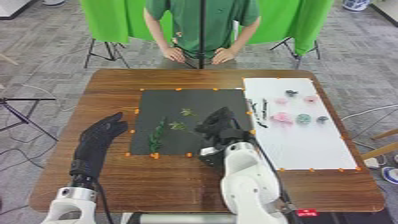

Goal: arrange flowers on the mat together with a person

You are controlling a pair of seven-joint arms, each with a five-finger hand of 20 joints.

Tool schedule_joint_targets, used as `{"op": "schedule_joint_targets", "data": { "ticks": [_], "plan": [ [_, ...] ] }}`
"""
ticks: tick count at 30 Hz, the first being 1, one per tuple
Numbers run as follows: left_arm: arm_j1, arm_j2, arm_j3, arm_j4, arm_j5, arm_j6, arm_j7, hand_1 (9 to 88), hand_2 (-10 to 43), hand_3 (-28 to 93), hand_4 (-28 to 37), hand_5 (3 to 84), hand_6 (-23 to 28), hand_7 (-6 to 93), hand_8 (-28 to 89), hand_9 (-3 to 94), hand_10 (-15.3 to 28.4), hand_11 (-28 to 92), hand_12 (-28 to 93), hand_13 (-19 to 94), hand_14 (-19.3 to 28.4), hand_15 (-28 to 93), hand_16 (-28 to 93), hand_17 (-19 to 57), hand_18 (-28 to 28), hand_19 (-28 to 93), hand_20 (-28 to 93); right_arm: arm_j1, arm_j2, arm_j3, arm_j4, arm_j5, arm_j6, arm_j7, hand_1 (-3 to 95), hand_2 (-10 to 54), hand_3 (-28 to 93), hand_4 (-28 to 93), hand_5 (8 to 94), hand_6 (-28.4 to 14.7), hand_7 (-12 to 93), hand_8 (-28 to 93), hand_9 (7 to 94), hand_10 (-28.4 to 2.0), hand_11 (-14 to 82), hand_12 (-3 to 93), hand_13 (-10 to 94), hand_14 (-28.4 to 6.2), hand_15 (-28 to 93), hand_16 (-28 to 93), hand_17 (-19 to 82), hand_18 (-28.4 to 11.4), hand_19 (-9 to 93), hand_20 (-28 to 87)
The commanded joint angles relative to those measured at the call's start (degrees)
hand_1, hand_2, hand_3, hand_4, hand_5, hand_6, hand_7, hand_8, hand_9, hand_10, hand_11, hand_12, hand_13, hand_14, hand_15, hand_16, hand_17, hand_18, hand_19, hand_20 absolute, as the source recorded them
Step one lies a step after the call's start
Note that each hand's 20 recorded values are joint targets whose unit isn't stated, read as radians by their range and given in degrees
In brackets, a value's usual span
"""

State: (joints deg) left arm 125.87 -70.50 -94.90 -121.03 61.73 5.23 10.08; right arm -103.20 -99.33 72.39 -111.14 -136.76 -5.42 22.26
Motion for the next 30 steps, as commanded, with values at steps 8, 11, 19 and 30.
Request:
{"op": "schedule_joint_targets", "data": {
  "ticks": [8,11,19,30],
  "plan": [
    [0.40,-0.17,-0.20,-0.02,0.77,-1.60,-1.21,30.0,-4.8,62,-15.3,44.6,4.1,14.8,-6,44.0,13.4,21,15,33,16.9,16,4,3.7,12.5,8,16,-0.40,-1.61,-0.98,1.59,-1.56,-1.60,-2.16,82.8,-9.5,-28,35,89.8,-0.6,19,12,93.7,-9.8,37.3,17.3,94,-2.2,59,16,75,-8.3,93,31],
    [0.40,-0.19,-0.26,-0.05,0.85,-1.64,-1.32,30.0,-4.8,62,-15.2,44.4,4.1,14.7,-6,43.9,13.4,20,15,33,17.0,16,4,3.7,12.5,8,16,-0.48,-1.57,-1.24,1.88,-1.79,-1.58,-2.42,82.4,-9.5,-28,34,89.7,-0.7,18,12,93.7,-9.8,36.8,17.3,94,-2.3,59,16,75,-8.2,93,31],
    [0.58,-0.20,-0.20,-0.11,0.91,-1.96,-1.10,30.1,-4.8,62,-15.2,44.3,4.1,14.6,-6,43.7,13.3,20,16,33,17.0,16,4,3.6,12.5,8,16,-0.72,-1.34,-1.33,1.31,-1.73,-2.66,-3.57,81.7,-9.5,-28,33,89.3,-0.9,18,12,93.7,-9.9,36.2,17.4,94,-2.3,58,16,75,-8.1,93,30],
    [0.34,-0.57,-0.69,0.09,0.75,-2.24,-1.44,30.2,-4.8,62,-15.0,44.3,4.1,14.7,-6,43.8,13.4,20,16,33,16.9,16,4,3.6,12.5,8,16,-3.78,2.44,1.18,-6.34,-4.27,-10.52,-1.46,42.7,-6.9,65,-10,87.3,-1.4,15,8,93.7,-10.4,35.2,18.2,94,-2.5,58,17,74,-7.8,93,30]
  ]
}}
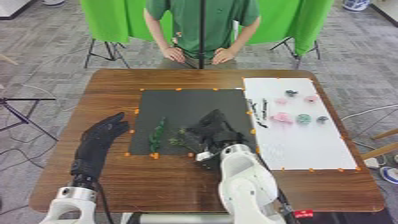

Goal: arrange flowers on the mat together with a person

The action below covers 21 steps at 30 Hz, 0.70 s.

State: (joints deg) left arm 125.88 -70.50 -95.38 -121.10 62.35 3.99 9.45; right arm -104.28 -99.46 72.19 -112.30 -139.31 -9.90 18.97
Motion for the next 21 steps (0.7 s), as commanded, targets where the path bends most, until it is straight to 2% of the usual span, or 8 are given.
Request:
{"op": "schedule_joint_targets", "data": {
  "ticks": [1,5,9,10,15,21],
  "plan": [
    [0.26,-0.63,-0.18,0.18,0.16,-1.08,-0.96,30.2,-4.8,62,-15.1,44.2,4.2,14.7,-6,43.8,13.4,20,16,33,16.9,16,4,3.5,12.5,8,16,-3.01,2.79,1.54,-5.86,-2.42,-8.22,2.23,41.0,-3.6,67,-10,87.0,-1.2,14,7,93.7,-10.5,35.2,18.1,94,-2.7,58,17,74,-7.8,93,30],
    [0.21,-0.73,-0.26,0.21,0.32,-1.41,-0.89,30.2,-4.6,62,-15.2,44.2,4.2,14.7,-6,43.8,13.3,20,16,33,16.9,16,4,3.5,12.5,8,16,-4.39,3.64,2.12,-7.40,-4.01,-11.62,3.43,40.4,2.2,68,-9,85.2,-1.3,13,5,93.7,-10.9,35.9,18.2,94,-3.0,58,18,75,-7.9,93,30],
    [0.59,-0.72,-0.43,0.11,0.08,-0.94,-0.80,30.1,-4.6,62,-15.2,44.3,4.2,14.6,-6,43.7,13.3,20,16,33,17.0,16,4,3.5,12.5,8,16,-4.24,3.68,3.08,-7.11,-4.46,-13.42,4.63,39.9,4.7,68,-11,84.2,-1.6,13,4,93.7,-11.0,37.6,18.1,94,-3.2,59,18,75,-8.1,93,32],
    [0.31,-0.65,-0.39,0.26,0.07,-1.23,-1.13,30.1,-4.6,62,-15.2,44.2,4.1,14.6,-6,43.7,13.3,20,16,33,17.0,16,4,3.5,12.5,8,16,-4.16,3.66,3.37,-6.86,-4.46,-13.60,4.84,39.7,5.3,68,-11,84.0,-1.6,13,4,93.7,-11.0,38.0,18.0,94,-3.2,60,18,75,-8.2,93,32],
    [-0.23,-0.82,-0.09,0.48,0.14,-1.48,-1.49,30.0,-4.4,62,-15.3,44.2,4.1,14.7,-6,43.7,13.3,20,16,33,17.0,16,4,3.5,12.5,8,16,-3.11,3.48,3.77,-5.10,-4.81,-14.20,6.00,39.1,6.5,68,-12,83.1,-1.7,12,3,93.7,-11.0,38.9,17.8,94,-3.3,61,18,75,-8.3,93,34],
    [0.16,-0.86,-0.13,0.25,0.16,-1.42,-1.37,30.0,-4.3,62,-15.3,44.2,4.2,14.5,-6,43.7,13.3,20,16,33,17.0,16,4,3.5,12.5,8,16,-3.00,3.54,3.24,-4.33,-5.01,-15.88,6.21,39.0,6.7,68,-12,82.8,-1.8,12,2,93.7,-11.1,39.3,17.7,94,-3.3,61,18,76,-8.3,93,35]
  ]
}}
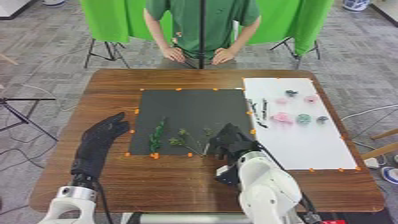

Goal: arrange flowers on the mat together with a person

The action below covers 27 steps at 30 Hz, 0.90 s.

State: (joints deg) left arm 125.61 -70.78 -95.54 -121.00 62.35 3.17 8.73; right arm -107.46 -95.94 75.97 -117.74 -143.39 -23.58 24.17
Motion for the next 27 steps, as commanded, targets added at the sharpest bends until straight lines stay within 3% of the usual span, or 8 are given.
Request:
{"op": "schedule_joint_targets", "data": {
  "ticks": [1,11,27],
  "plan": [
    [0.51,-0.61,-0.04,0.12,0.19,-0.66,-0.71,29.9,-4.3,62,-15.3,44.2,4.2,14.5,-6,43.7,13.3,20,16,33,17.0,16,4,3.5,12.4,8,16,0.18,0.01,-0.73,1.03,-0.95,-2.66,1.11,39.1,6.8,68,-12,82.9,-1.9,12,2,93.7,-11.2,39.4,17.7,94,-3.3,61,18,76,-8.3,93,35],
    [0.82,-0.71,-0.12,-0.13,0.28,-0.58,-0.91,30.0,-4.2,62,-15.5,44.2,4.2,14.6,-6,43.7,13.4,20,16,33,17.0,16,4,3.3,12.6,8,16,0.81,0.12,-3.20,0.77,-0.13,-4.00,0.06,39.0,6.9,68,-12,82.8,-1.7,12,2,93.7,-11.3,40.0,17.6,94,-3.3,62,17,76,-8.2,93,35],
    [0.44,-0.71,0.05,0.15,0.21,-0.64,-1.04,30.1,-4.0,62,-15.3,44.3,4.3,14.5,-6,43.6,13.3,20,16,33,17.0,16,4,3.2,12.6,8,16,4.18,-0.72,-3.41,3.65,2.39,-4.40,-0.02,39.2,7.0,68,-12,82.6,-1.6,12,2,93.7,-11.4,40.2,17.4,94,-3.2,62,17,76,-8.3,93,35]
  ]
}}
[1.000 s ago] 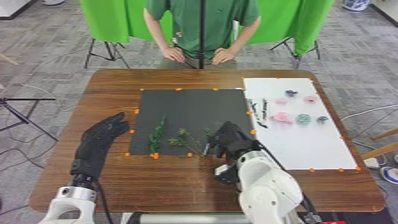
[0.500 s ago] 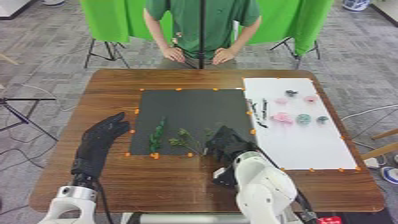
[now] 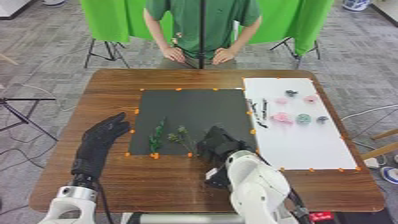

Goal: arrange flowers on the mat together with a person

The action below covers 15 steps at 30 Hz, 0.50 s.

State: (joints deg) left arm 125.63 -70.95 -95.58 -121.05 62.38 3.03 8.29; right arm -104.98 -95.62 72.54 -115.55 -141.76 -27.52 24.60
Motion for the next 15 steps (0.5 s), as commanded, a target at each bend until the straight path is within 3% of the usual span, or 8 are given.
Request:
{"op": "schedule_joint_targets", "data": {
  "ticks": [1,11,15],
  "plan": [
    [0.34,-0.51,0.13,0.23,0.19,-0.50,-0.66,30.1,-4.1,62,-15.3,44.2,4.2,14.5,-6,43.6,13.3,20,16,33,17.0,16,4,3.2,12.6,8,16,1.90,-1.06,0.06,1.52,1.08,-0.70,-0.33,39.3,6.9,68,-12,82.5,-1.6,12,2,93.7,-11.4,40.1,17.5,94,-3.3,62,17,76,-8.4,93,35],
    [0.33,-0.56,0.09,0.22,0.20,-0.62,-0.82,30.1,-4.0,62,-15.3,44.2,4.3,14.4,-6,43.6,13.3,20,16,33,17.0,16,4,3.2,12.6,8,16,2.40,-0.47,1.50,-2.65,12.73,0.98,1.29,39.2,6.7,68,-11,82.1,-1.4,13,2,93.7,-11.2,40.3,17.4,94,-3.2,62,17,76,-8.5,93,36],
    [-0.17,-0.73,0.31,0.54,0.27,-1.20,-0.73,30.1,-4.0,62,-15.3,44.3,4.4,14.4,-6,43.6,13.3,20,16,33,17.0,16,4,3.2,12.6,8,16,0.89,1.05,3.67,-5.77,21.14,7.32,-2.14,38.9,6.5,68,-11,82.8,-1.2,13,2,93.7,-11.1,41.3,17.3,94,-3.2,62,17,76,-8.7,93,36]
  ]
}}
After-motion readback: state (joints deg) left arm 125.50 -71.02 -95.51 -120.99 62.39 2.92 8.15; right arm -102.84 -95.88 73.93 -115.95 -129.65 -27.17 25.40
